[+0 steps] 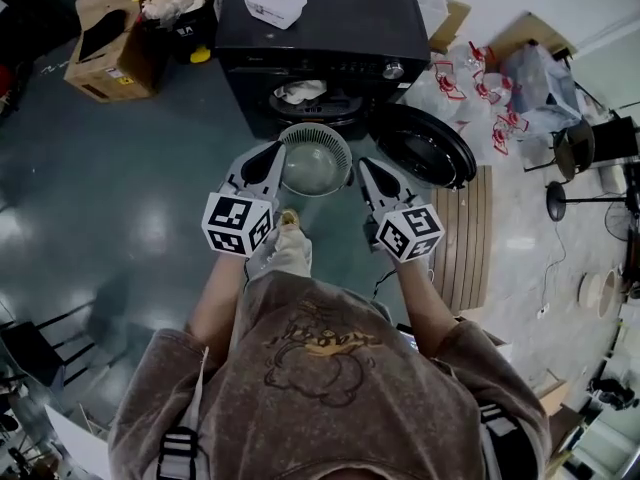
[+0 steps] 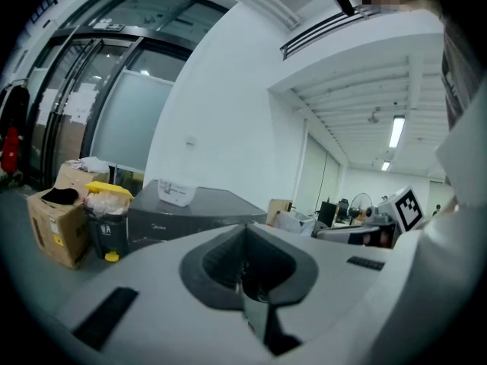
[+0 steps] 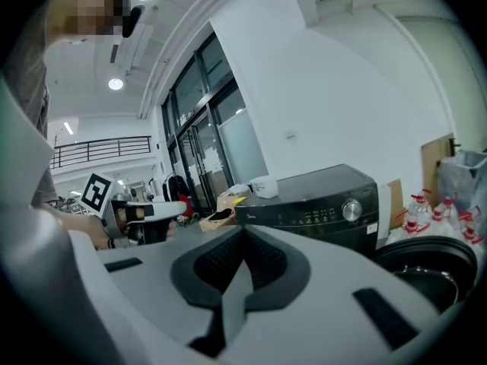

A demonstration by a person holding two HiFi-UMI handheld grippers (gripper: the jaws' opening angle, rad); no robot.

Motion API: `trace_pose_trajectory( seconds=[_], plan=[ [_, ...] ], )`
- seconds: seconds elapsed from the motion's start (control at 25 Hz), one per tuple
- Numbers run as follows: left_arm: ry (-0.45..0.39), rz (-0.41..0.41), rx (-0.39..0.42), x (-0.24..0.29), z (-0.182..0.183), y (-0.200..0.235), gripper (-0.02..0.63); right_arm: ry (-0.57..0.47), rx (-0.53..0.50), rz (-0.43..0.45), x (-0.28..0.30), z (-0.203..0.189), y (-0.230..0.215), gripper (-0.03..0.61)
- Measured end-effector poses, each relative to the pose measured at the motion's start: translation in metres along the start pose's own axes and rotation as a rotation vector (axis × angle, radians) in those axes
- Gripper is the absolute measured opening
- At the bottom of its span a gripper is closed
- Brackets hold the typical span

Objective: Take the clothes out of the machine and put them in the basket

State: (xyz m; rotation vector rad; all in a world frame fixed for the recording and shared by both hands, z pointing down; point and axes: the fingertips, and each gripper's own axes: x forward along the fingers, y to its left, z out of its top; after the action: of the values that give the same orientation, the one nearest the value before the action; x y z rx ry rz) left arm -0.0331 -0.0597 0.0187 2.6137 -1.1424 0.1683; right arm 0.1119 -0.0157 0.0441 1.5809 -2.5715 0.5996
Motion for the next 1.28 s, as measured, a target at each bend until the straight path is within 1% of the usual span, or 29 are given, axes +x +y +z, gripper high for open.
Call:
trace_pose_trajectory(
  seconds=[0.12, 0.28, 0.44, 0.56, 0.72, 0.88, 0.96, 1.08, 1.28],
  plan=[
    [0.020, -0.022, -0.014, 0.026, -0.003, 0.025, 0.003, 0.012, 0.004, -0.020, 0.033, 0.005, -0.014, -0.003],
    [0.036, -0.059, -0.001, 0.063, -0.007, 0.048, 0.003, 0.018, 0.010, -0.035, 0.070, 0.006, -0.032, -0.003],
    [0.049, -0.076, -0.005, 0.097, -0.021, 0.067, 0.003, 0.043, 0.006, -0.043, 0.102, -0.007, -0.054, -0.003],
    [0.054, -0.079, -0.004, 0.122, -0.040, 0.079, 0.003, 0.049, 0.004, -0.044, 0.125, -0.021, -0.075, -0.003],
    [0.045, -0.067, -0.011, 0.155, -0.082, 0.099, 0.003, 0.046, -0.001, -0.049, 0.157, -0.058, -0.111, -0.003],
    [0.023, -0.044, -0.018, 0.191, -0.138, 0.125, 0.003, 0.017, 0.006, -0.069, 0.188, -0.109, -0.153, -0.003],
    [0.015, -0.030, -0.004, 0.210, -0.166, 0.136, 0.003, 0.001, 0.013, -0.076, 0.204, -0.134, -0.174, -0.003],
    [0.006, -0.017, 0.021, 0.237, -0.208, 0.151, 0.003, -0.010, 0.003, -0.059, 0.231, -0.170, -0.199, -0.003],
    [-0.036, 0.001, 0.023, 0.272, -0.264, 0.172, 0.003, -0.025, -0.022, -0.025, 0.270, -0.229, -0.229, -0.003]
  ],
)
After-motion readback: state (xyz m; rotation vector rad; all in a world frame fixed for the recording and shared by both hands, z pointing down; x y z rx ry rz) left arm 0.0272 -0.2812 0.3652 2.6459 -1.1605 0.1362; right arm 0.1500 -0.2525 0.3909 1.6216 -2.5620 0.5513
